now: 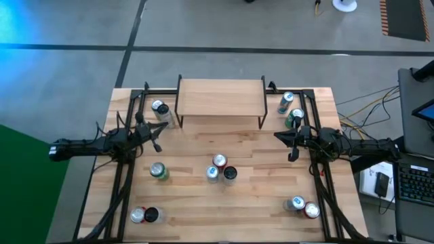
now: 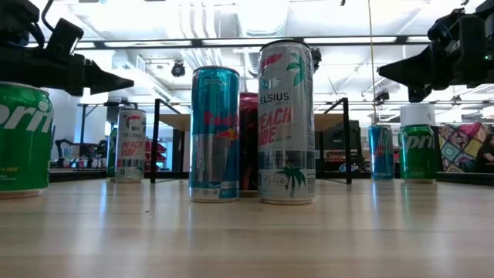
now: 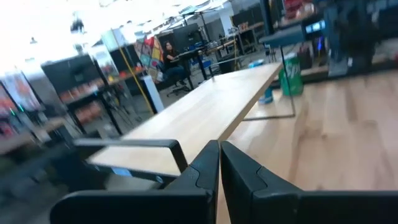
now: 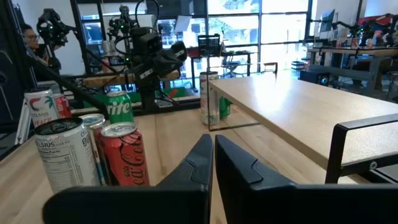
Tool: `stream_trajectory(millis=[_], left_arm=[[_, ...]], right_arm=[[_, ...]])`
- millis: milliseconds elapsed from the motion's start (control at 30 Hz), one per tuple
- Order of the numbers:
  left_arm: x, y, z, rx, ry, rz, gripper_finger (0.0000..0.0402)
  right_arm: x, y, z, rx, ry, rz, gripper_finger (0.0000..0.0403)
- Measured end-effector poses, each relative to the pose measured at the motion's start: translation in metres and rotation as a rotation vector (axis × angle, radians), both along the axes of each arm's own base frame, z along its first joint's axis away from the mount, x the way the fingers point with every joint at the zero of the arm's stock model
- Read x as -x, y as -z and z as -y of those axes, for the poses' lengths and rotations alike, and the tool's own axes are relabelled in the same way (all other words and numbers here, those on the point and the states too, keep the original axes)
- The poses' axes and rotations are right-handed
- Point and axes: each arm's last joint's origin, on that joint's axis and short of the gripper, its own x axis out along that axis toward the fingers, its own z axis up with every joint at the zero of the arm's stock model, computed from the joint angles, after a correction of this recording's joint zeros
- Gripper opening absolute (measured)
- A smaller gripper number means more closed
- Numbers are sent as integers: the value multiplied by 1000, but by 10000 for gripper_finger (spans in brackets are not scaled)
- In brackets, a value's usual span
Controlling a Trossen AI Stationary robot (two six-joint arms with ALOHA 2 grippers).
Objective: Place canned beverage on shelf
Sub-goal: Put the top right green soda can on the shelf
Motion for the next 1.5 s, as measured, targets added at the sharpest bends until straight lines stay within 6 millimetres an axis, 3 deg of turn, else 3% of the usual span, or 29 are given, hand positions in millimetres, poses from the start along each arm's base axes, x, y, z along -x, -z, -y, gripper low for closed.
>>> stream_trajectory(millis=[333,567,733,1100,1267,1500], left_arm=[[0,0,0,-21,0,-13,0],[0,-1,0,116,6,86,0],[0,-1,0,149,9,107,0],[-3,3,-1,233,-20,113,2],[-7,-5,-4,233,-39,160,45],[-18,-29,-10,239,-48,92,155]], right_arm=[[0,-2,0,13,3,18,9],[1,-7,1,-76,17,88,9],[2,-9,5,-167,178,139,9],[2,-1,8,-214,272,87,10],[-1,11,8,-319,298,-12,36],[-9,24,5,-428,286,-130,123]])
